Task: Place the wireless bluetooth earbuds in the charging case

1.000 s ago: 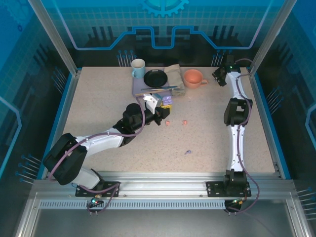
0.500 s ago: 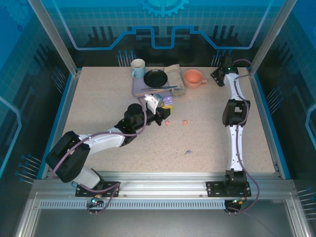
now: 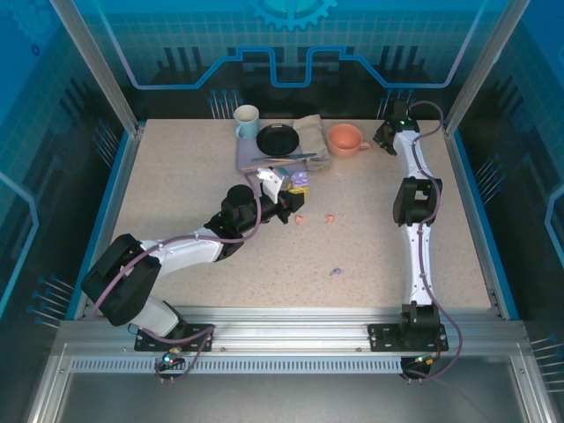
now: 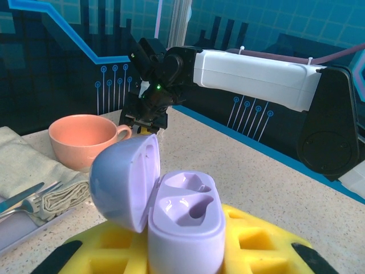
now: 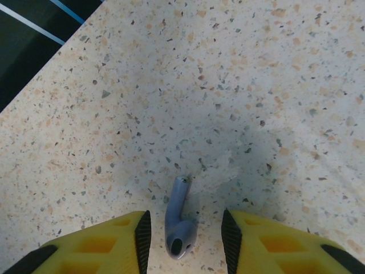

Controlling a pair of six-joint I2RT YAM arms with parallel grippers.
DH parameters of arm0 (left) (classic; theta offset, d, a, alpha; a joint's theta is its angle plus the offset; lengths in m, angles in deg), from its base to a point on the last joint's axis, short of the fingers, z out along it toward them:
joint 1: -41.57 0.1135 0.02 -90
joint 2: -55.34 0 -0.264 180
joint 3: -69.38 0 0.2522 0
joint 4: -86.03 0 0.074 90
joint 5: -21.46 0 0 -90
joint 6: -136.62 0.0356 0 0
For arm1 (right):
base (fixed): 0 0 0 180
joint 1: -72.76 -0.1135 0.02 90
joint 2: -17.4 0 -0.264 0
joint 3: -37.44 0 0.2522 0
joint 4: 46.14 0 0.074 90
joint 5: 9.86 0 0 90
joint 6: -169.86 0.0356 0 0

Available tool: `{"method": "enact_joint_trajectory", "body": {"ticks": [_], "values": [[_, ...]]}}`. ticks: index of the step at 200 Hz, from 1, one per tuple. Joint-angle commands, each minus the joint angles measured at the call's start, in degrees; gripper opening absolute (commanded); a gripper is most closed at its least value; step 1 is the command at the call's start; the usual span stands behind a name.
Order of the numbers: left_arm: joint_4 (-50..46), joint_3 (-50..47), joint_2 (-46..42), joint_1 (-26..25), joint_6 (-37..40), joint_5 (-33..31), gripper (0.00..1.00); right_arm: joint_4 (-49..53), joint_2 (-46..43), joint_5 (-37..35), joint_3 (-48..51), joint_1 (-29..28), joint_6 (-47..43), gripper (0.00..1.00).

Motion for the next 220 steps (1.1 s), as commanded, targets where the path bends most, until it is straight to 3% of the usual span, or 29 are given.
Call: {"method": "enact_joint_trajectory", "body": {"ticks": [1, 124, 161, 220], "values": [[3.0, 0.3, 0.0, -0.3, -0.9, 0.7, 0.0, 5.9, 2.6, -0.1, -0.9, -1.4, -1.2, 0.38], [3.1, 0.2, -0.5, -0.3, -1.5, 0.5, 0.0, 7.3, -0.2, 1.0, 1.0, -2.1, -1.6, 0.16], [3.1, 0.0, -1.5, -0.2, -1.5, 0.3, 0.0, 6.8, -6.7, -0.2, 8.2, -2.8, -1.3, 0.13], [2.2, -0.8, -5.0, -0.2, -0.8, -0.1, 0.0, 4.3, -22.8, -3.3, 28.7, -4.2, 0.3, 0.1]]}}
